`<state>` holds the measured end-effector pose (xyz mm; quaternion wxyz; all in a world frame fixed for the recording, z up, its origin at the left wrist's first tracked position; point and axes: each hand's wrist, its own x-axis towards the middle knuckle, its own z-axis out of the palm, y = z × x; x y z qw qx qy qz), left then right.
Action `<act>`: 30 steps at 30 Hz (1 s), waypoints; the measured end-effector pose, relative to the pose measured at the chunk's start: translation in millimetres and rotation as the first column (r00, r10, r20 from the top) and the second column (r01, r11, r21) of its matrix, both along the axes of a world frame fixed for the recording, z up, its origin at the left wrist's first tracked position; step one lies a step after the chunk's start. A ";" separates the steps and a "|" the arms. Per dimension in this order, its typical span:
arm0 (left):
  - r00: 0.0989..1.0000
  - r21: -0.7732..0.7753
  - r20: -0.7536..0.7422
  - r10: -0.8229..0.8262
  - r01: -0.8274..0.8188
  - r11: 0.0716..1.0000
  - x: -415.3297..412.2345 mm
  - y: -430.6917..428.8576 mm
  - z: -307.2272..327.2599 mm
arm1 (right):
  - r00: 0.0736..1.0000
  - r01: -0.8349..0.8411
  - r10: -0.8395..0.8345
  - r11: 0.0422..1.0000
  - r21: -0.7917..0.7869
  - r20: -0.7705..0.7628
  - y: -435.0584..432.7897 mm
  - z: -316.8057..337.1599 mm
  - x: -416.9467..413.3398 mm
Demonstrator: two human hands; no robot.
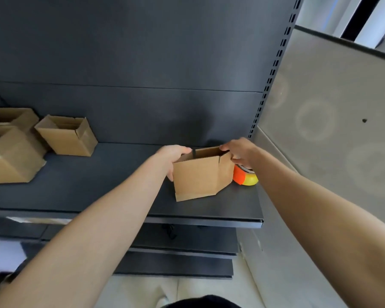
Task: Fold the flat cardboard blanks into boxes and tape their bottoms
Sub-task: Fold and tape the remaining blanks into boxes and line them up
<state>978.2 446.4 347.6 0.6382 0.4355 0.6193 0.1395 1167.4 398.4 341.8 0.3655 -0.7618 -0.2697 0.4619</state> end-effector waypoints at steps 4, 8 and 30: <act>0.997 -0.039 0.023 0.077 -0.076 0.996 -1.5 -6.5 -4.8 | 0.998 -0.065 0.065 0.998 -0.018 -0.009 -1.2 -3.5 5.0; 0.995 -0.003 0.015 0.102 -0.102 0.995 -5.5 -9.9 -9.4 | 0.991 -0.133 0.133 0.990 -0.051 -0.017 -4.7 -3.2 3.0; 0.953 -0.137 0.241 0.184 -0.154 0.978 -18.4 8.6 -22.7 | 0.905 0.082 -0.041 0.994 0.078 -0.424 -14.0 -13.8 0.6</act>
